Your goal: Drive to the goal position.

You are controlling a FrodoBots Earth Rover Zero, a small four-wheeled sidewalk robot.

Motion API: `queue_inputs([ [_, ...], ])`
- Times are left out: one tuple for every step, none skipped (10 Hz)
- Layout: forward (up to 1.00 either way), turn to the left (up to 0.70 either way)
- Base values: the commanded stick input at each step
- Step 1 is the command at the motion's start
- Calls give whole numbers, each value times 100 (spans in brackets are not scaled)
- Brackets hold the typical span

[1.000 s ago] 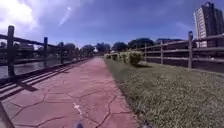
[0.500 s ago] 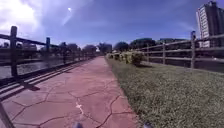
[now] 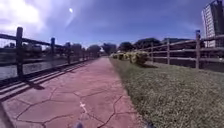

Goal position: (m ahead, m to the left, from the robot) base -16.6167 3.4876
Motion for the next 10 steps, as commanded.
queue_inputs([
  [0,70],
  [0,70],
  [0,70],
  [0,70],
  [0,70],
  [0,70],
  [0,70],
  [0,70],
  [0,70],
  [0,70],
])
